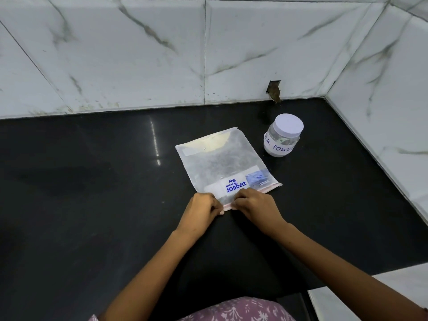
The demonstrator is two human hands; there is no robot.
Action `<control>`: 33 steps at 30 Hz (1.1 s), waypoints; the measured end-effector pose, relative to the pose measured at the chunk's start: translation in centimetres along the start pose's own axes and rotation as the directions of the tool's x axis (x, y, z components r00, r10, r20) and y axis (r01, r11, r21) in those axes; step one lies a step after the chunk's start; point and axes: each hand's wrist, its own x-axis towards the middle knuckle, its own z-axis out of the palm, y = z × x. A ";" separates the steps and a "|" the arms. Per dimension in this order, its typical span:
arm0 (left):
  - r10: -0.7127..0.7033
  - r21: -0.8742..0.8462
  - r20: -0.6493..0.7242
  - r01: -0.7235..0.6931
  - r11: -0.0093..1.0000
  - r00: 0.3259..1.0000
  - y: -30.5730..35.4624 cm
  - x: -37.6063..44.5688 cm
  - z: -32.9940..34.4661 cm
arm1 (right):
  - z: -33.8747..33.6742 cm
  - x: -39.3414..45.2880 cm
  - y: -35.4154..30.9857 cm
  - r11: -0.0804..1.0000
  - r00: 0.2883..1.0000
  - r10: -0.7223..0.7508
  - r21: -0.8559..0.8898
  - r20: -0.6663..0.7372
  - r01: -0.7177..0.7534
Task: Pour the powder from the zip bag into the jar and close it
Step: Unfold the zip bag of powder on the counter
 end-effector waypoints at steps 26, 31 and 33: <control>0.034 0.099 -0.135 -0.020 0.995 0.990 2.6 -1.3 -2.1 | -2.6 1.7 -1.2 0.984 0.969 -0.152 -0.125 -0.197 0.129; 0.015 0.063 -0.310 0.005 0.998 0.951 3.5 -0.8 -4.0 | -4.7 2.4 0.4 0.994 0.950 -0.088 -0.088 -0.301 0.064; 0.019 0.072 -0.336 0.005 0.997 0.942 3.7 -0.7 -4.5 | -5.5 2.8 1.0 0.996 0.944 -0.056 -0.084 -0.326 0.030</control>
